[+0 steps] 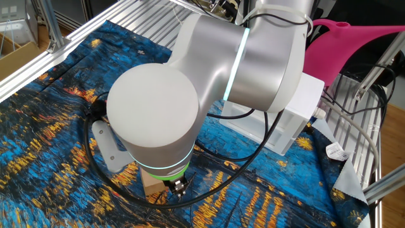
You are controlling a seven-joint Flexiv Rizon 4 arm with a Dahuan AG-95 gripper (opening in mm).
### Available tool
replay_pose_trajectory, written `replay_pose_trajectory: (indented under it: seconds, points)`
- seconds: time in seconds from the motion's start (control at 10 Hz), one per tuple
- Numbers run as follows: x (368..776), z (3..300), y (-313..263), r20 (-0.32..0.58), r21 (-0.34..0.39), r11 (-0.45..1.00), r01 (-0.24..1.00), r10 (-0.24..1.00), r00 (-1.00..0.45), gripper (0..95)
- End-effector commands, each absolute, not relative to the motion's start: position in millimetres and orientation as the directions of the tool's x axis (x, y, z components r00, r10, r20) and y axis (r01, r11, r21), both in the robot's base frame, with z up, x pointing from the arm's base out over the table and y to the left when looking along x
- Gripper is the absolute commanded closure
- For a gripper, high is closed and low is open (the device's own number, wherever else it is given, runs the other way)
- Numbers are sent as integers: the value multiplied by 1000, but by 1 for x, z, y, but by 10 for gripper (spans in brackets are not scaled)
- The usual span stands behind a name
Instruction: Pick up the small block on the left and move it to the right
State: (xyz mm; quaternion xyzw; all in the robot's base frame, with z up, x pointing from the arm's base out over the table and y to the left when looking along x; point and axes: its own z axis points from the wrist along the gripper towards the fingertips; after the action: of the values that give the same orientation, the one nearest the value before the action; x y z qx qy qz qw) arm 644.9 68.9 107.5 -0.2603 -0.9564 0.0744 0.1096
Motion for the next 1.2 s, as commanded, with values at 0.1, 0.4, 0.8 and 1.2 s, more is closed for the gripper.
replay_pose_trajectory:
  seconds: [0.1, 0.4, 0.8, 1.2]
  points:
    - [644, 107, 69, 171, -198, 854, 482, 514, -841, 380]
    - [644, 107, 69, 174, -194, 857, 478, 509, -843, 380]
    - [643, 107, 70, 172, -195, 851, 487, 519, -837, 380]
    - [642, 106, 70, 170, -193, 836, 515, 545, -821, 380]
